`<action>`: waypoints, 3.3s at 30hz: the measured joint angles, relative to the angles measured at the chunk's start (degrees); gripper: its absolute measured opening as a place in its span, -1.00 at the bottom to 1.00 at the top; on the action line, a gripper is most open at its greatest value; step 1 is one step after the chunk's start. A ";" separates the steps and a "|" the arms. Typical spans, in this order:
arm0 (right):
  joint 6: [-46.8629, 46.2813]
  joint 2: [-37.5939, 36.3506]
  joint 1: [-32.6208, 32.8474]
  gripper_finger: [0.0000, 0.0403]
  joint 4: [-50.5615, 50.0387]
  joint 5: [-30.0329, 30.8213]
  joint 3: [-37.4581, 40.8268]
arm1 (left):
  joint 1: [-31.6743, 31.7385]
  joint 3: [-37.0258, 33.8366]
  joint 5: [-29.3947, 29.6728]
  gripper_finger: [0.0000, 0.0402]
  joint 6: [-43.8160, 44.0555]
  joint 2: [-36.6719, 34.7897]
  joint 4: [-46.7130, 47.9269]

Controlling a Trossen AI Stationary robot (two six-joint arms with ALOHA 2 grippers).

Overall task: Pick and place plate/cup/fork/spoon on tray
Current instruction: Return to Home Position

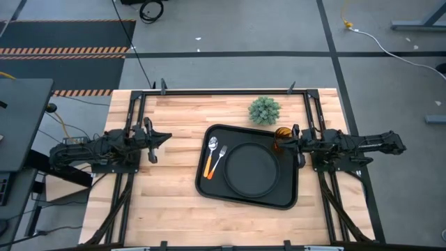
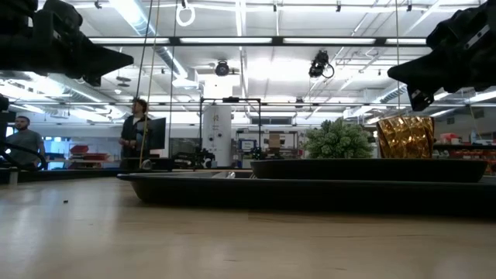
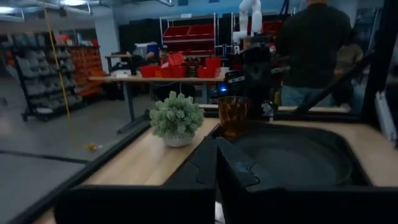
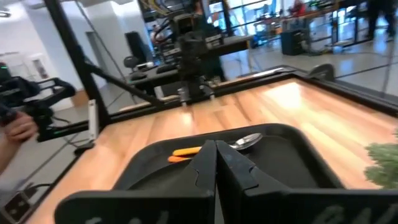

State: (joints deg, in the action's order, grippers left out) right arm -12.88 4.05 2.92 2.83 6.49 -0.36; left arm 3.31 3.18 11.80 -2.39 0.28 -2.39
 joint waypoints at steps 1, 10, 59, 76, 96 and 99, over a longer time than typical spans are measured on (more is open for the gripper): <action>-0.41 0.00 -0.44 -0.96 0.02 -1.23 0.00 | 0.00 0.00 0.00 -0.97 -1.20 0.03 -0.01; -0.28 0.00 -5.14 -0.96 -0.03 -8.59 0.00 | 0.00 0.00 -0.03 -0.97 0.14 0.10 0.20; 9.43 0.81 -10.67 -0.91 -1.22 -3.24 0.00 | -0.02 -0.86 0.44 -0.97 15.09 0.08 0.70; 14.15 0.81 -10.67 -0.91 -1.22 -3.07 0.00 | -0.04 -2.73 -19.97 -0.97 -1.19 0.08 -7.76; 14.12 0.81 -10.67 -0.91 -1.23 -3.07 0.00 | -0.02 -2.75 -18.37 -0.97 -2.07 0.08 -1.17; 14.12 0.81 -10.67 -0.91 -1.22 -3.08 0.00 | 0.00 -2.75 -16.92 -0.97 -2.46 0.10 -0.47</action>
State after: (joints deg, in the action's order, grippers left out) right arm 1.23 4.86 -7.75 1.61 3.41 -0.36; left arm 3.31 0.43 -5.12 -4.86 0.38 -2.86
